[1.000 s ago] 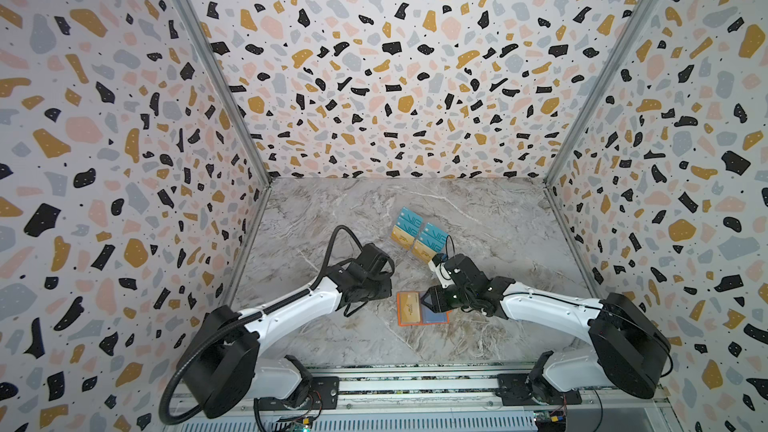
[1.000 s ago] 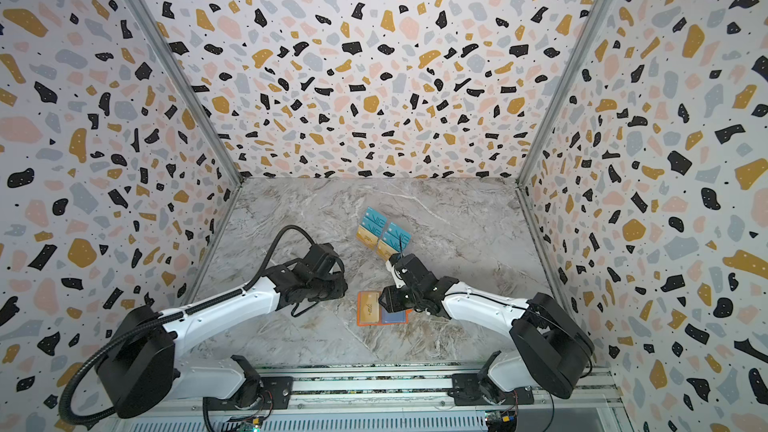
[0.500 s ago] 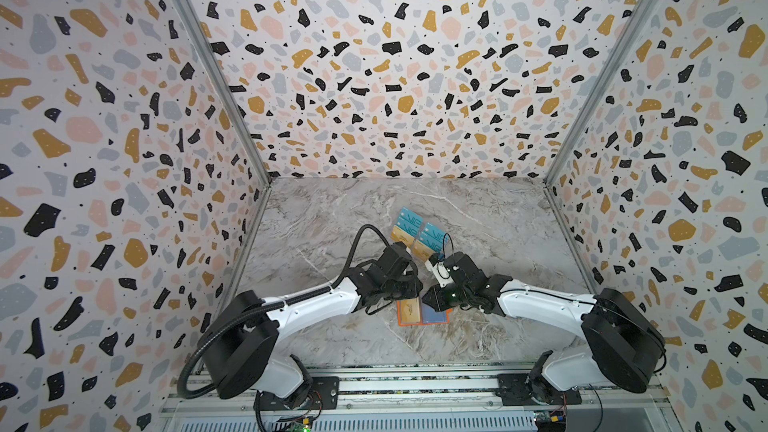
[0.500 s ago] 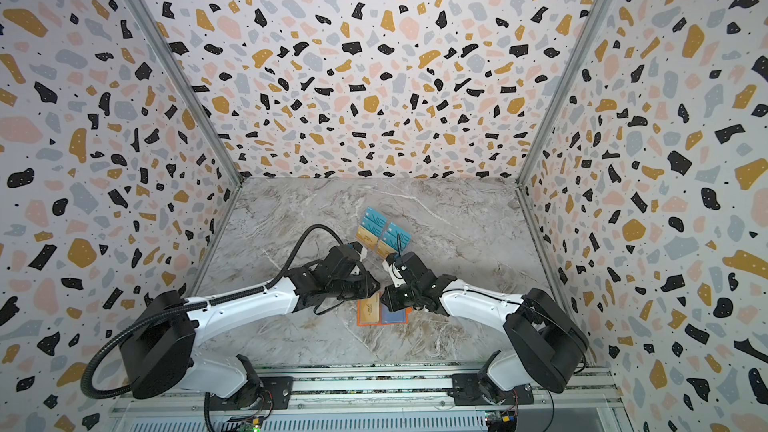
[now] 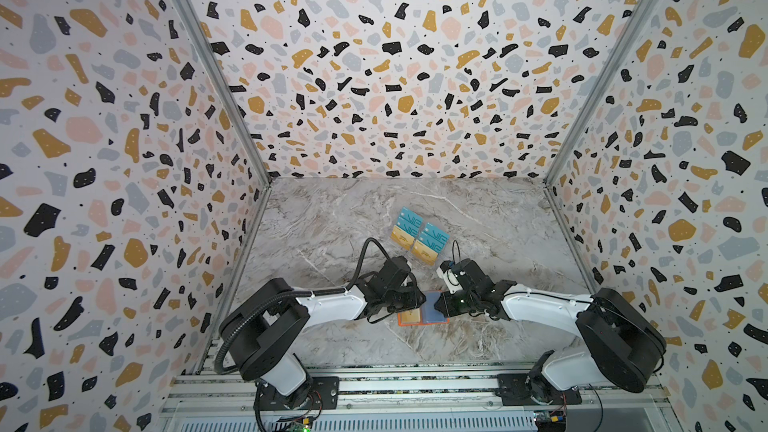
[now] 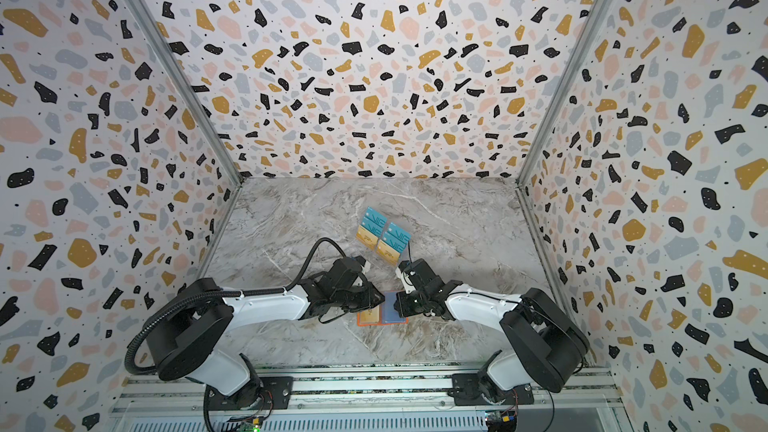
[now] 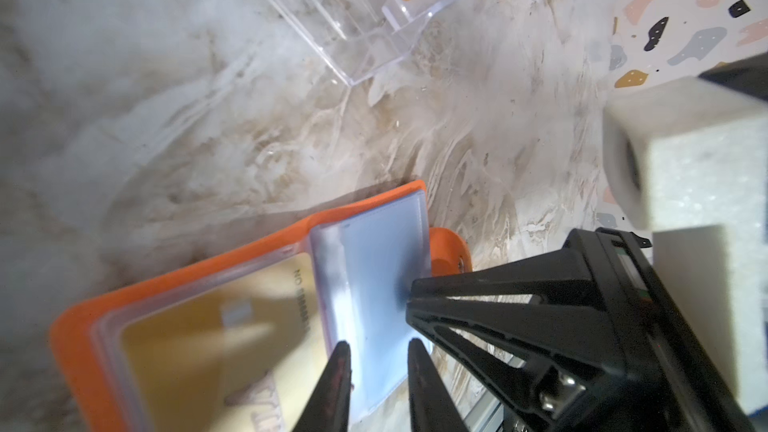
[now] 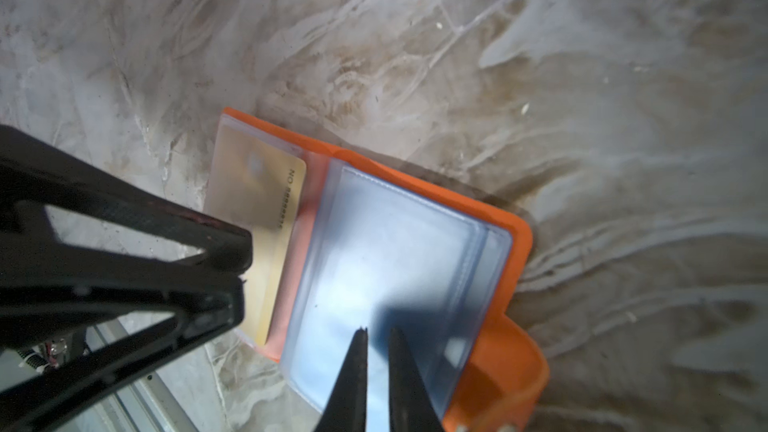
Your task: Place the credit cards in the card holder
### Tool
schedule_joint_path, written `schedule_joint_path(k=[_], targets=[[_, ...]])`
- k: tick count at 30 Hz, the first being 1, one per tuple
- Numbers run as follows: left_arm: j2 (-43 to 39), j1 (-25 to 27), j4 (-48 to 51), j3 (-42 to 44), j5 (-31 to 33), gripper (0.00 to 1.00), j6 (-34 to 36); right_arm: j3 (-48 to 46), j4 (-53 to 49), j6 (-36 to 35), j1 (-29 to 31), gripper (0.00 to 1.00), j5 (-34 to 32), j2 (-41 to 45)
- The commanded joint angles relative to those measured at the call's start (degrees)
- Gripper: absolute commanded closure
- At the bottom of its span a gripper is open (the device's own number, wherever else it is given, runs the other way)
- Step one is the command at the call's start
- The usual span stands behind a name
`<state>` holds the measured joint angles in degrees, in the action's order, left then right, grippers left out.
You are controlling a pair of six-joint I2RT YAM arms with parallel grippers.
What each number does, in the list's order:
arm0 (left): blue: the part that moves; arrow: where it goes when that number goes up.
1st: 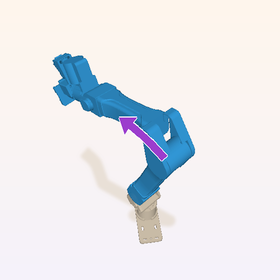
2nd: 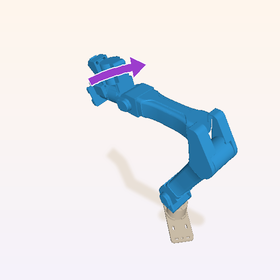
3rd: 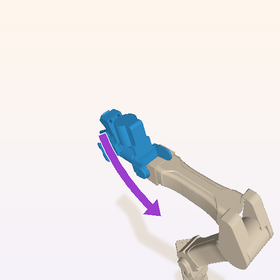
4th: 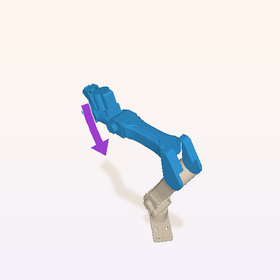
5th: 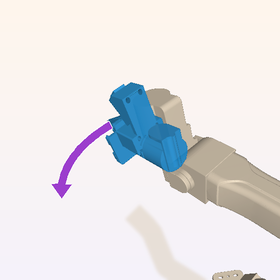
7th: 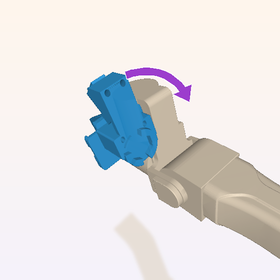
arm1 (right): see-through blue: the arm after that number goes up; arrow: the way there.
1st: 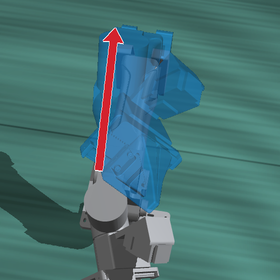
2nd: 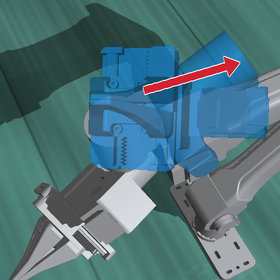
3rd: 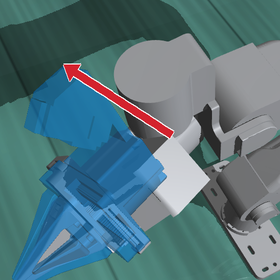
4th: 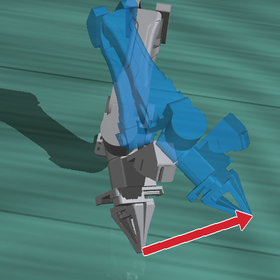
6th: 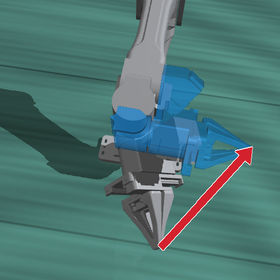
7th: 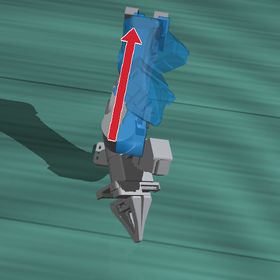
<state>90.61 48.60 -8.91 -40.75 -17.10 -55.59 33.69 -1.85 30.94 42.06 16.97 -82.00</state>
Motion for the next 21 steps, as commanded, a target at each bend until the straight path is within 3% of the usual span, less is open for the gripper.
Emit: schedule_joint_path(k=[1,21], targets=[[1.5,0.2,-4.3,0.3,-2.1,0.72,-0.5,0.0,-1.4,-0.6,-0.1,0.86,-2.1,-0.2],[6.1,0.2,-5.1,-0.4,-4.0,0.69,-0.6,-1.1,-1.1,-0.5,-0.1,0.87,-3.0,-0.5]])
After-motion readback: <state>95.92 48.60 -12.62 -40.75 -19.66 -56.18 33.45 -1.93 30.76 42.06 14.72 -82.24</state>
